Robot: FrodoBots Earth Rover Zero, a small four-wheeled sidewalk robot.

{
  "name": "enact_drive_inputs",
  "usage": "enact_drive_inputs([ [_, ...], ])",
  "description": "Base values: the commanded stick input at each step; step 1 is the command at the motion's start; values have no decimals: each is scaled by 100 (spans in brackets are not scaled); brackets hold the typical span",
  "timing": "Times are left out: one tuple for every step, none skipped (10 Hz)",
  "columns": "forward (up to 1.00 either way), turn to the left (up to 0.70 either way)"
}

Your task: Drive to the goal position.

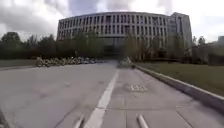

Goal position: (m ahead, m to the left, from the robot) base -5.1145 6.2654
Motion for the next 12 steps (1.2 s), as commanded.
enact_drive_inputs([
  [70, 0],
  [70, 0],
  [70, 0],
  [70, 0],
  [70, 3],
  [70, 9],
  [70, 16],
  [70, 22],
  [70, 28],
  [70, 34],
  [70, 35],
  [70, 31],
])
